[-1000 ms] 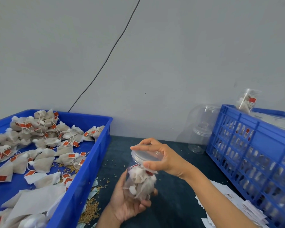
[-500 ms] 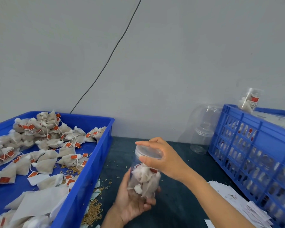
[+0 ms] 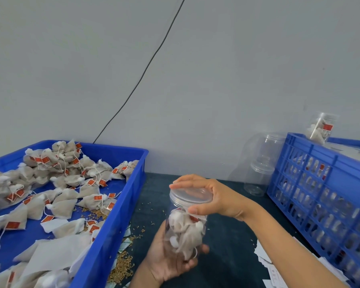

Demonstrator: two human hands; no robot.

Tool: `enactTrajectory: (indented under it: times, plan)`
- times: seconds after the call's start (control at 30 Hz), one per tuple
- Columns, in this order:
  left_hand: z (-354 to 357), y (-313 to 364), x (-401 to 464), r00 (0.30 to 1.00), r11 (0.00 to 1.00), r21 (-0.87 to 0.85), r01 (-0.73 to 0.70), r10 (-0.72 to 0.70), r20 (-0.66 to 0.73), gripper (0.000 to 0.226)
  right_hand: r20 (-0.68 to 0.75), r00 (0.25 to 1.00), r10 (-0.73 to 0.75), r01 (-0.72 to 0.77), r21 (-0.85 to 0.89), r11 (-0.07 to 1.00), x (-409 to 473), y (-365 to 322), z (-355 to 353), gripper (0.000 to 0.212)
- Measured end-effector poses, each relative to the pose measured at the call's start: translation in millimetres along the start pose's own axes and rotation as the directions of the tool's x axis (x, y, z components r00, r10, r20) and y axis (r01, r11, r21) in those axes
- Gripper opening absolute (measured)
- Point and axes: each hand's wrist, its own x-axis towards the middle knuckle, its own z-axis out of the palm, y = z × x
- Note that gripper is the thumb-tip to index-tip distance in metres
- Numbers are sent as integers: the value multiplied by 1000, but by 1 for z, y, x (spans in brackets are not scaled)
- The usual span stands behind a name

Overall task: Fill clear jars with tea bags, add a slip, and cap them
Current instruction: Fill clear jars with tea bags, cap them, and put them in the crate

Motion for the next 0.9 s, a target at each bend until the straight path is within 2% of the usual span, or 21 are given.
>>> enactTrajectory:
  times: [0.07,0.13,0.3,0.33,0.47,0.5,0.57,0.63,0.77,0.83,0.9]
  plan:
    - [-3,0,2,992,999,-29,19,-22,-126,81,-94,995,32,-32,-1,999,0,5,4,50]
    - [1,1,2,983,998,-68,-2,-10,-182,81,-168,984,53,-51,19,999,-2,9,7,47]
    - [4,1,6,933,975,68,-212,223,-282,68,-273,958,84,-90,-9,996,-4,11,12,43]
    - [4,1,7,916,962,120,-247,272,-295,64,-302,947,107,-115,-8,993,-3,11,13,46]
    - [7,1,6,868,901,286,-325,404,-288,51,-417,875,247,-261,23,965,2,16,21,77]
    - [7,1,6,864,898,296,-325,409,-292,50,-446,860,247,-269,13,963,2,17,23,77]
    - [8,0,7,876,911,283,-301,382,-296,53,-452,869,200,-234,-19,972,2,18,25,60]
    - [7,-2,7,908,939,235,-251,313,-279,62,-385,914,129,-175,-85,981,0,19,23,44]
    - [7,-3,4,956,970,197,-143,187,-225,76,-222,975,18,-65,-205,977,-4,13,11,40]
    - [7,-3,5,962,971,202,-124,167,-215,75,-233,972,37,-88,-213,973,-3,13,7,36]
    - [6,-3,7,954,965,208,-159,205,-219,66,-337,935,110,-197,-237,951,-1,15,9,38]
